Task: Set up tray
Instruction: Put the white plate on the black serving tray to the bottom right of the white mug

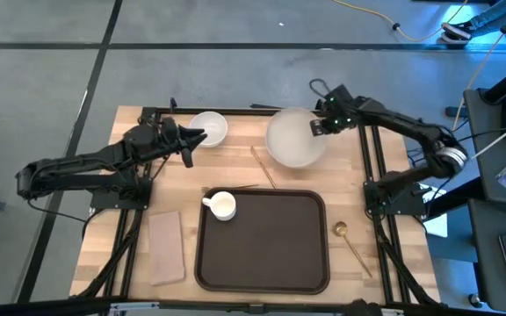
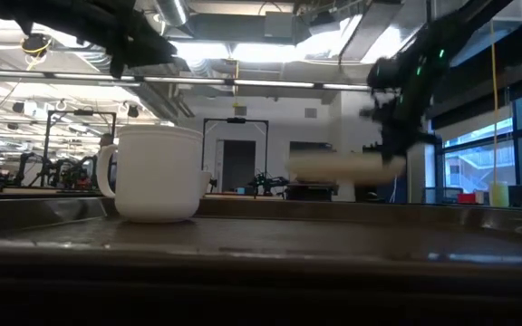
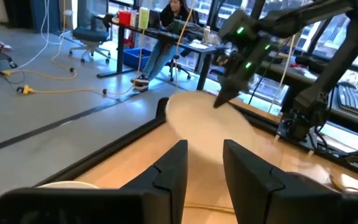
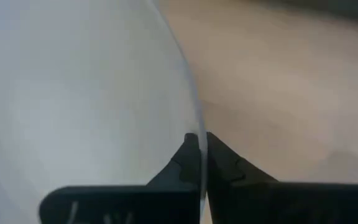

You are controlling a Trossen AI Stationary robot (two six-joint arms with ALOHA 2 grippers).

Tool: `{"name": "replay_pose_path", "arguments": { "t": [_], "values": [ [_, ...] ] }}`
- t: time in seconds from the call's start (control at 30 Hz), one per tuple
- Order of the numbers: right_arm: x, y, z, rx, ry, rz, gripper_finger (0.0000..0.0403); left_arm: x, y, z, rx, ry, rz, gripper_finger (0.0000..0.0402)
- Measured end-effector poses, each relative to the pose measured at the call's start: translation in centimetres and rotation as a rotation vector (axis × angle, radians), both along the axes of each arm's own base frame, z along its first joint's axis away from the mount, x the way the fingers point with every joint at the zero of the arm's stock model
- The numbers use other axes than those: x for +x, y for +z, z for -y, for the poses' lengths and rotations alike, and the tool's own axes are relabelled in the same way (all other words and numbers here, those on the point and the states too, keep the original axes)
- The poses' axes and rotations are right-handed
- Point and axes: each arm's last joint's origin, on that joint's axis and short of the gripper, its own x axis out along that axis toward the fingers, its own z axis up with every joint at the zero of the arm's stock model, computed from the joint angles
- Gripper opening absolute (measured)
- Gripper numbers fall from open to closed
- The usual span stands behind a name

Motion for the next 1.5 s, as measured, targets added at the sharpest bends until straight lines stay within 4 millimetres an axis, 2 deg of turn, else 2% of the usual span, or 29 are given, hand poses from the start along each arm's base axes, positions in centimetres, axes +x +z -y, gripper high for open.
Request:
{"name": "replay_pose_path", "arguments": {
  "t": [0.13, 0.27, 0.43, 0.53, 0.67, 0.87, 1.13, 1.3, 1.5],
  "values": [
    [0.8, 4.4, -3.0, -0.012, 0.125, 0.077, 0.0002, -0.3, 0.2, 0.1, 0.006, 0.000, 0.016, 0.0092],
    [2.1, 8.4, -7.0, -0.022, 0.266, 0.118, 0.0001, -0.4, 0.3, 0.1, 0.009, 0.000, 0.023, 0.0093],
    [4.2, 11.2, -12.4, 0.031, 0.408, 0.183, 0.0001, -0.4, 0.3, 0.1, 0.009, 0.000, 0.022, 0.0092],
    [5.3, 11.5, -15.2, 0.057, 0.426, 0.188, 0.0001, -0.4, 0.3, 0.1, 0.009, 0.002, 0.023, 0.0089],
    [6.3, 10.6, -18.2, 0.089, 0.440, 0.124, 0.0000, -0.4, 0.3, 0.1, 0.008, 0.001, 0.022, 0.0086],
    [8.7, 8.0, -22.0, 0.131, 0.522, 0.017, 0.0000, -0.4, 0.3, 0.1, -0.014, 0.003, 0.035, 0.0086],
    [11.4, 2.9, -26.3, 0.165, 0.603, -0.148, 0.0000, -0.4, 0.3, 0.1, -0.038, 0.005, 0.048, 0.0086],
    [11.6, -0.9, -27.1, 0.173, 0.652, -0.165, 0.0000, -0.4, 0.3, 0.1, -0.038, 0.005, 0.048, 0.0086],
    [10.9, -3.4, -27.0, 0.176, 0.687, -0.139, 0.0000, -0.4, 0.2, 0.1, -0.027, 0.003, 0.032, 0.0086]
  ]
}}
